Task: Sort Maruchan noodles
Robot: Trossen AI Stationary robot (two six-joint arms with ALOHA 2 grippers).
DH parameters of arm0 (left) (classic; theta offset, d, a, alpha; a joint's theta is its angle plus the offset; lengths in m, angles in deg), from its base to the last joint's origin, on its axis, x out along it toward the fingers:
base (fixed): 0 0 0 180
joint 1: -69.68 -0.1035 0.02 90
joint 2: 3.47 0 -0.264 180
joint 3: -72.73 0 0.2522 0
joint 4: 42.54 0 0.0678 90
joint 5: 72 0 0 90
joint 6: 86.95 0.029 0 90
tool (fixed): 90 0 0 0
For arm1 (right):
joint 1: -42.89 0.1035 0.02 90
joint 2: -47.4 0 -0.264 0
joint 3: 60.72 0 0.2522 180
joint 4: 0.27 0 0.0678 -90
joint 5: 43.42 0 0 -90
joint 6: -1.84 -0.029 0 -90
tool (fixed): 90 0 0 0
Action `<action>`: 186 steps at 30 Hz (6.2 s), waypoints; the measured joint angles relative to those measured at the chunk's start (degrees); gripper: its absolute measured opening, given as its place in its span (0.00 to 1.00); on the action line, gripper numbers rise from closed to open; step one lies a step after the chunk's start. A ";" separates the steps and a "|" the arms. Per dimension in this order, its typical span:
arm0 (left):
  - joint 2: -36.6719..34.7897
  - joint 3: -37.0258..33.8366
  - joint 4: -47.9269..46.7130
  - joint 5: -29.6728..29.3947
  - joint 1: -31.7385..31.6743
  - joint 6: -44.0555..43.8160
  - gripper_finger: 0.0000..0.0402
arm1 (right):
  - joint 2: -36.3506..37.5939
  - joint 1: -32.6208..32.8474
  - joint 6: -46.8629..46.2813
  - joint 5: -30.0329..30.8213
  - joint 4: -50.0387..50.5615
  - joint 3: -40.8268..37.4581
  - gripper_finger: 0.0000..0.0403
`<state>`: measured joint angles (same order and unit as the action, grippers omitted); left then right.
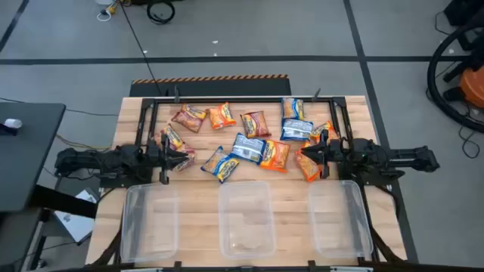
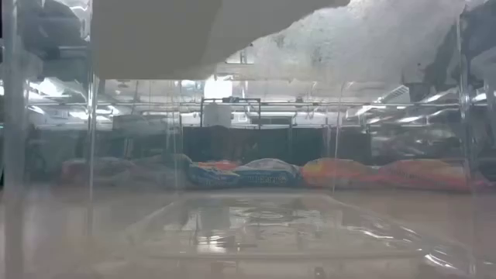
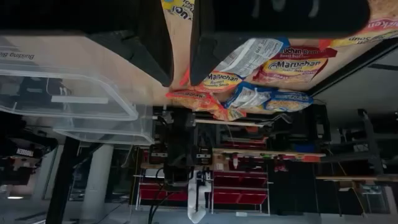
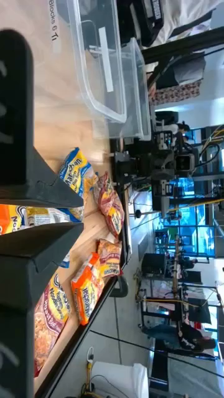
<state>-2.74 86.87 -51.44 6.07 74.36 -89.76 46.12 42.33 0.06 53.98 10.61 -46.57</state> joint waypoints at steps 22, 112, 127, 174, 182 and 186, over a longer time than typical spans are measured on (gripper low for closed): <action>0.00 -0.01 0.01 -0.01 0.00 0.00 0.14 | 0.00 -0.02 0.00 0.00 0.00 0.00 0.14; 0.00 0.00 2.48 -3.31 -0.01 -12.89 0.14 | -96.28 -25.41 39.36 -5.97 70.58 64.35 0.59; 0.00 0.00 8.30 -7.15 -0.01 -32.98 0.14 | -101.33 -25.70 39.72 -15.16 75.48 64.28 0.58; 12.21 8.38 25.97 -4.43 0.05 -21.99 0.14 | -67.43 -2.00 -11.18 -22.12 93.02 80.35 0.01; 17.20 8.61 32.48 -5.31 0.05 -22.74 0.14 | -53.04 17.58 -43.62 -20.14 89.85 80.35 0.01; 19.69 8.61 35.69 -5.24 0.10 -24.55 0.14 | -51.73 25.50 -50.79 -16.86 89.94 79.63 0.01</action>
<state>16.96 95.48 -15.74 0.84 74.46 -114.31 -5.61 67.83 -50.73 37.12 100.55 33.05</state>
